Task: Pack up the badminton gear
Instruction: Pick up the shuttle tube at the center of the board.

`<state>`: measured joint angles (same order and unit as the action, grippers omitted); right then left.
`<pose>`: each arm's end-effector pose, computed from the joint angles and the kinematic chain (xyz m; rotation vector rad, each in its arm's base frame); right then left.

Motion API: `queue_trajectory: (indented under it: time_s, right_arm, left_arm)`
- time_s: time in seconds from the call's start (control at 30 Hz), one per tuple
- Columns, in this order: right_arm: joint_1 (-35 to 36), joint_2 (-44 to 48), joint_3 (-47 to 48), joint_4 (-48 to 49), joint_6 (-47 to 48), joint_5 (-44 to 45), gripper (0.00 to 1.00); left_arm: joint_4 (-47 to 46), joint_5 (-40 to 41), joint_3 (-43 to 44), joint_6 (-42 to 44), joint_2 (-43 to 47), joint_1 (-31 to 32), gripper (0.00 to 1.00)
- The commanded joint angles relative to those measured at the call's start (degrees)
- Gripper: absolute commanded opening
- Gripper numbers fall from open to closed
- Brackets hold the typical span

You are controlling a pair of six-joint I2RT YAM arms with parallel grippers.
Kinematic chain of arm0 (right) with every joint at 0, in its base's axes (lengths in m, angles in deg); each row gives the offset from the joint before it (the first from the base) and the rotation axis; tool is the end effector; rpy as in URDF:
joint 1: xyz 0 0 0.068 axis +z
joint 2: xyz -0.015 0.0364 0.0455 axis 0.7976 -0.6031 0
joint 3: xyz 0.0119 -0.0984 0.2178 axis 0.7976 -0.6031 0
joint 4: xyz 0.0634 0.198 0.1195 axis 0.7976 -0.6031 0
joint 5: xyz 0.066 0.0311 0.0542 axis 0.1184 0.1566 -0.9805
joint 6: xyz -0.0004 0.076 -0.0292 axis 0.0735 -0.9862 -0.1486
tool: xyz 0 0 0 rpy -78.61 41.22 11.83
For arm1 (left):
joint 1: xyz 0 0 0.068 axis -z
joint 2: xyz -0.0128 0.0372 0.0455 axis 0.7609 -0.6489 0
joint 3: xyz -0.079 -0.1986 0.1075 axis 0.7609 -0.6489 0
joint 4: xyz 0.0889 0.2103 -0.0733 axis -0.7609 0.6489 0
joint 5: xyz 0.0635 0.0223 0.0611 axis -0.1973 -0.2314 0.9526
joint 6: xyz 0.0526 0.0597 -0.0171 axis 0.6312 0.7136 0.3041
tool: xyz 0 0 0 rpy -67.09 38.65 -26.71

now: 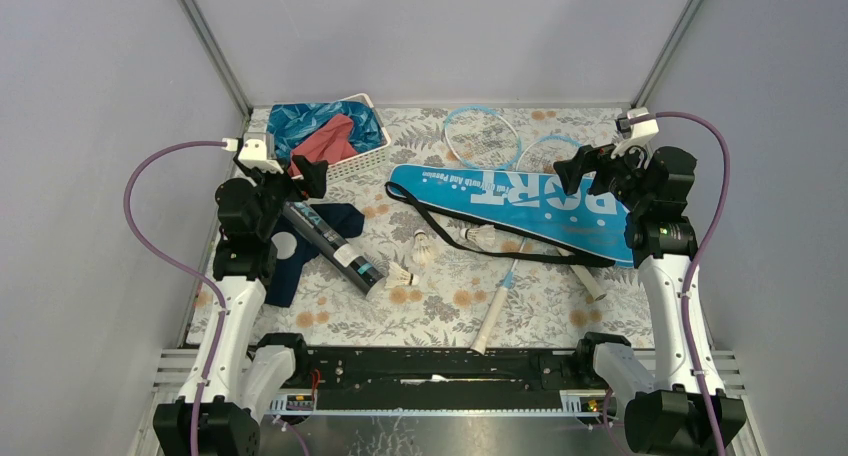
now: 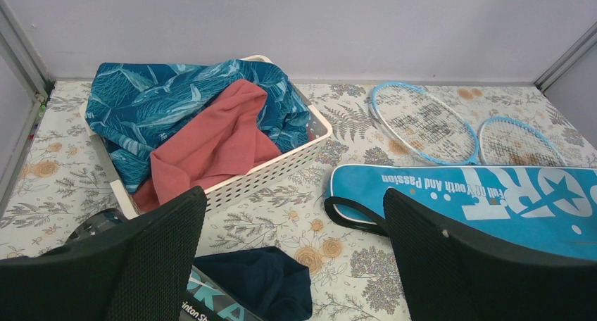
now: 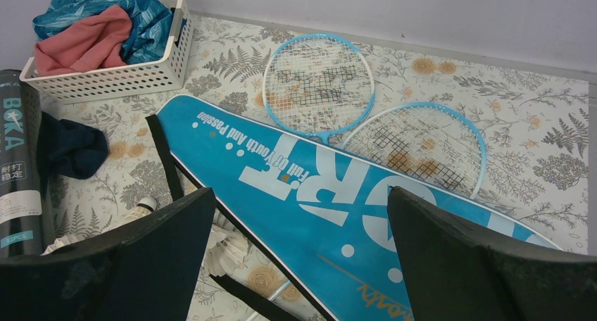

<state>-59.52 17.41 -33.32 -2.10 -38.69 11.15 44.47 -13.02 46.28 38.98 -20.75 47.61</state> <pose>0.2451 0.0068 0.3453 -0.3204 1.6515 0.3220 0.2398 -0.0090 0.3104 0.0197 1.6002 -0.3090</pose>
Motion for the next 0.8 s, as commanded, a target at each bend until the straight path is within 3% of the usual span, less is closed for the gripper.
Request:
queue_trajectory:
  time_s: [0.0,0.47,0.77]
  right_arm:
    - [-0.3,1.1,0.3,1.5,0.8,-1.5,1.0]
    - [-0.7,1.1,4.0,-1.6,0.4,-1.2,1.0]
    - [-0.7,-0.5,11.7,-8.5,4.0,2.0,1.0]
  left_arm:
    - [-2.6,-0.3,-0.8,0.4,0.5,-0.3,0.99]
    - [-0.7,-0.7,0.6,0.5,0.6,-0.6,0.99]
    - [3.7,6.4,4.1,-0.3,-0.1,-0.8,0.99]
